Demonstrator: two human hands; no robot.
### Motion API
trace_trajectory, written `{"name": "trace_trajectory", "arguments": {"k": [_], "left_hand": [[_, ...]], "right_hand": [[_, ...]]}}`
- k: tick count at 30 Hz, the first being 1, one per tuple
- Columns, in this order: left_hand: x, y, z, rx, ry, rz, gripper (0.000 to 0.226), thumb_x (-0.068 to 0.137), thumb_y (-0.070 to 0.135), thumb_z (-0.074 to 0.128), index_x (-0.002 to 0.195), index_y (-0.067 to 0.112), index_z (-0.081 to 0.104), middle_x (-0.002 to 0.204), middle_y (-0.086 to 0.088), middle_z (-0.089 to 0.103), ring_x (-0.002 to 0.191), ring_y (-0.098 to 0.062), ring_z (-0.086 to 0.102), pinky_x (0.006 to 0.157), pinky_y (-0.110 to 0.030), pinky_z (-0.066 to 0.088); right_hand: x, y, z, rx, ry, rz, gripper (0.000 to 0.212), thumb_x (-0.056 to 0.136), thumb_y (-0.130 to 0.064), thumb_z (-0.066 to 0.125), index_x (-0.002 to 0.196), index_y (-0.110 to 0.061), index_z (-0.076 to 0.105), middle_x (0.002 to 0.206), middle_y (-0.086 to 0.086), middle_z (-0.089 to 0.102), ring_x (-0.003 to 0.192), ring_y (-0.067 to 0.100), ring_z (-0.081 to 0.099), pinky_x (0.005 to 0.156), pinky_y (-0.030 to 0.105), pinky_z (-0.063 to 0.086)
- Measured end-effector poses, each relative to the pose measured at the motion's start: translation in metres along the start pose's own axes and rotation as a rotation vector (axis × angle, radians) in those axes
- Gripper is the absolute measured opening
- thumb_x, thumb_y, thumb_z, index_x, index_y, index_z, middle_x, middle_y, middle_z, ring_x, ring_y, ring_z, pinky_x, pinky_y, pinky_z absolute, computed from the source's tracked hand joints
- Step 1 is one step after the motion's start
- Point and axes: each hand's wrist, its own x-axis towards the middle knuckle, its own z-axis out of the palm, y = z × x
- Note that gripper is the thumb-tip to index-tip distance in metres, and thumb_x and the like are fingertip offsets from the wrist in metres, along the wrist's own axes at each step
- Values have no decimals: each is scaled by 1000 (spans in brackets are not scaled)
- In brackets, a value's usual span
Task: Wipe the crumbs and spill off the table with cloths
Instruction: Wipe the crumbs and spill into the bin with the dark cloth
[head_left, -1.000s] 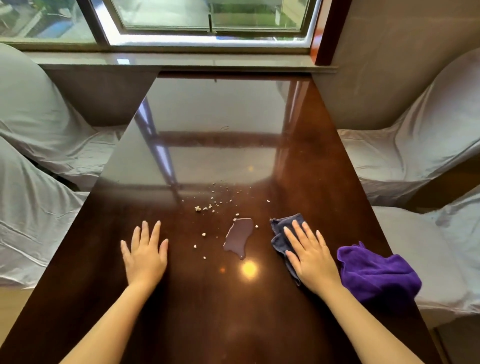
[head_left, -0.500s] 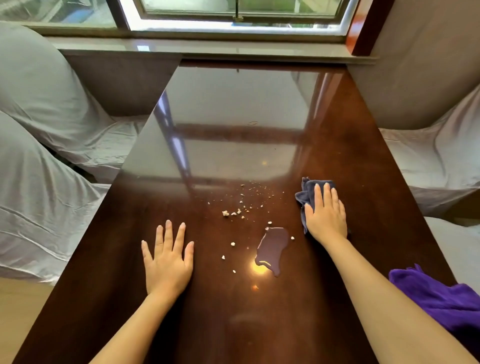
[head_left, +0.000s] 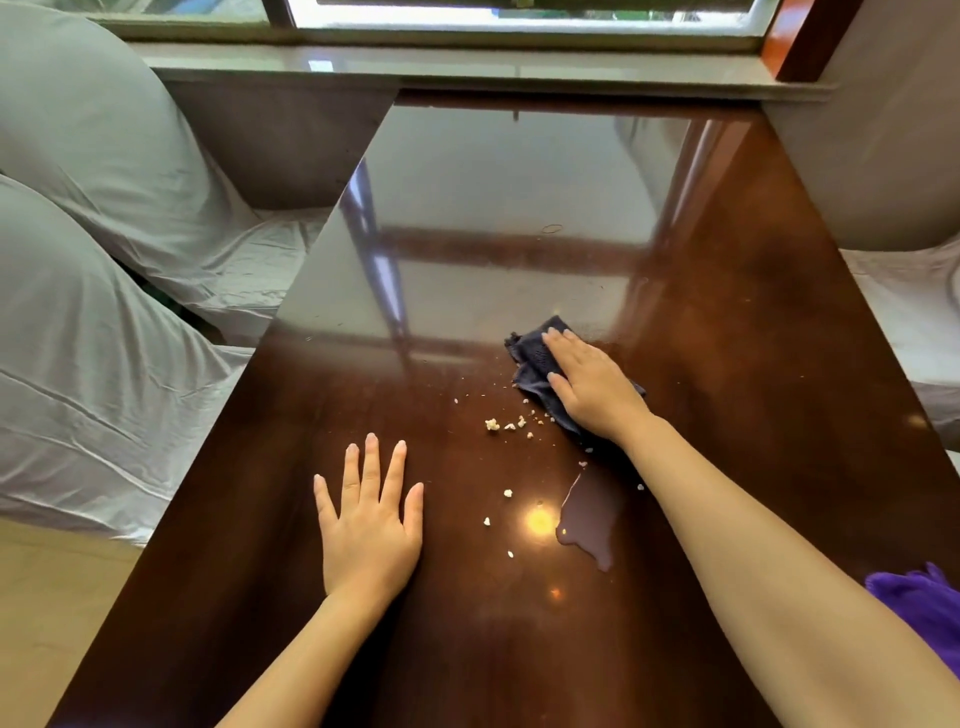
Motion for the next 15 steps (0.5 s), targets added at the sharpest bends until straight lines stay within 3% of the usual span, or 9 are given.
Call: {"name": "trace_trajectory", "arguments": {"k": [6,15], "left_hand": [[1,-2,1,2,-7,1,57,87,53,3,141,33,-3,157,2,4,143,-15,-7,116,-52,-3],[2,-3,3,-19,-20,4,52,93,47,11,139,36,-9,158,3,1,144,-15,-7,115,-51,-6]], "right_hand": [[2,-17,7,-63,-104,-249,52,99,-23,36,146,-14,16,157,5,17,144,17,10,118,33,7],[-31,-39,13,-45,-179,-394,50,100,-23,36,147,-19,18,157,-1,17,144,13,8,116,28,3]]}}
